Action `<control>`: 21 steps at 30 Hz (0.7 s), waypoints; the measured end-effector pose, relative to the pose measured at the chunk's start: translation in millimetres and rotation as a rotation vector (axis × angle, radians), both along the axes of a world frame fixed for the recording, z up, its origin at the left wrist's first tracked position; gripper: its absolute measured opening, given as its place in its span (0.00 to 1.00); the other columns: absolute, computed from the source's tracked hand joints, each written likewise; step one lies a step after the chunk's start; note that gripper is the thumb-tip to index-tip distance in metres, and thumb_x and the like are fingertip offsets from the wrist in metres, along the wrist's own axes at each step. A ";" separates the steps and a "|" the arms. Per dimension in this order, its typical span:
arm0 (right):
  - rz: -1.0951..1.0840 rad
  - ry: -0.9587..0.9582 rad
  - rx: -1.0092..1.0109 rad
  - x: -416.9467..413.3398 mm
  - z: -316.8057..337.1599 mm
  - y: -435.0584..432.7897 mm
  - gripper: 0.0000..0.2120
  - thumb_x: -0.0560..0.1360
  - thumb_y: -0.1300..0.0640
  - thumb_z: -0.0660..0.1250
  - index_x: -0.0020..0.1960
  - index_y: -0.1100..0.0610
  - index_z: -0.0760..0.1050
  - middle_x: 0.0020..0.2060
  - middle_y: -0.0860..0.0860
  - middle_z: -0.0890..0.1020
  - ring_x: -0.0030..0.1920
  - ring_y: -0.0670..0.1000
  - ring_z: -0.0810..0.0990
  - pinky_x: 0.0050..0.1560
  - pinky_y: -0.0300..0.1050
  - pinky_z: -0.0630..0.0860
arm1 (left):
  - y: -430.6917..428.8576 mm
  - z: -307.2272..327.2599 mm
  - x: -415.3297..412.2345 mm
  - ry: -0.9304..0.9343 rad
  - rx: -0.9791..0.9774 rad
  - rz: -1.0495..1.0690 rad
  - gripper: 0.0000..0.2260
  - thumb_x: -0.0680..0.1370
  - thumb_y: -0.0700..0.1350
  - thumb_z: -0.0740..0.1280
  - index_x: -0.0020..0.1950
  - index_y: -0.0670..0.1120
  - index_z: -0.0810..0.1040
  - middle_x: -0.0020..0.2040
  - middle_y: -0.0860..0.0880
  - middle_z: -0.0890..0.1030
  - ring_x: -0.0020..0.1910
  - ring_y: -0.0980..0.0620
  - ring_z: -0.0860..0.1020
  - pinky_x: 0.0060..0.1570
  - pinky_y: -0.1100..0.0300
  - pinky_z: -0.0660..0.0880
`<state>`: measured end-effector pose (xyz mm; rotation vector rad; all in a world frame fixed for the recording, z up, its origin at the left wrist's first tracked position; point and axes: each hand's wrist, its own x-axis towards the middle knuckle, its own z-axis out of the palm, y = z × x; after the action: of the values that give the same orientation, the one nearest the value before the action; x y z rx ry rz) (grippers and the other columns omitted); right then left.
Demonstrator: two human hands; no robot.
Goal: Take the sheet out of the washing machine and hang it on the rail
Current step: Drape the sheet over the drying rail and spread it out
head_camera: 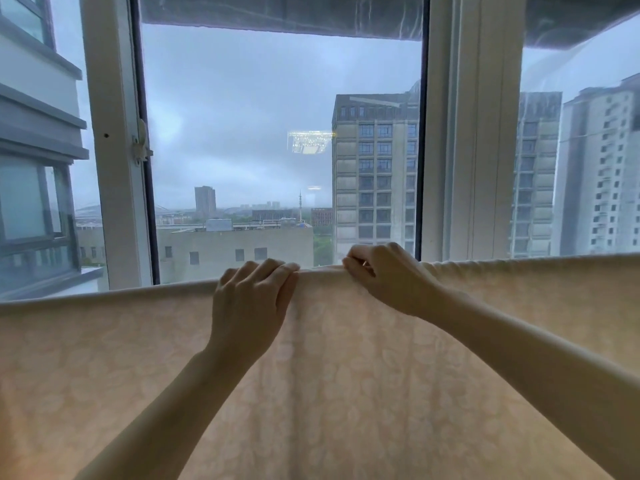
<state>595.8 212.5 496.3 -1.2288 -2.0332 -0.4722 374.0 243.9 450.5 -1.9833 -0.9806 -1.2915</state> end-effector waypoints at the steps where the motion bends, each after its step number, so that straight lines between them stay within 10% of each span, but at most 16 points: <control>1: -0.007 -0.062 0.061 3.8 -4.8 -3.4 0.13 0.81 0.51 0.56 0.40 0.52 0.73 0.32 0.47 0.78 0.30 0.45 0.76 0.33 0.44 0.76 | 1.7 -1.0 -2.8 -0.004 0.010 0.001 0.15 0.81 0.52 0.58 0.54 0.50 0.82 0.47 0.54 0.83 0.43 0.52 0.81 0.44 0.54 0.76; 6: 0.023 -0.054 0.164 28.2 -15.2 -12.9 0.09 0.80 0.56 0.58 0.53 0.55 0.77 0.46 0.47 0.81 0.43 0.43 0.79 0.43 0.40 0.78 | 9.1 -4.0 -12.1 -0.033 0.037 0.010 0.15 0.82 0.52 0.57 0.53 0.50 0.82 0.48 0.55 0.83 0.43 0.51 0.81 0.45 0.53 0.75; 21: -0.132 0.128 0.086 41.7 3.8 2.2 0.05 0.77 0.58 0.66 0.48 0.57 0.80 0.40 0.47 0.81 0.39 0.45 0.79 0.45 0.36 0.76 | 7.8 -5.3 -5.2 -0.017 0.062 0.039 0.16 0.82 0.53 0.56 0.56 0.50 0.82 0.49 0.54 0.83 0.45 0.50 0.80 0.48 0.54 0.73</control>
<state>637.4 214.7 500.2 -1.3117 -1.8144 -0.5244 368.7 251.8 445.2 -1.9005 -0.9703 -1.3038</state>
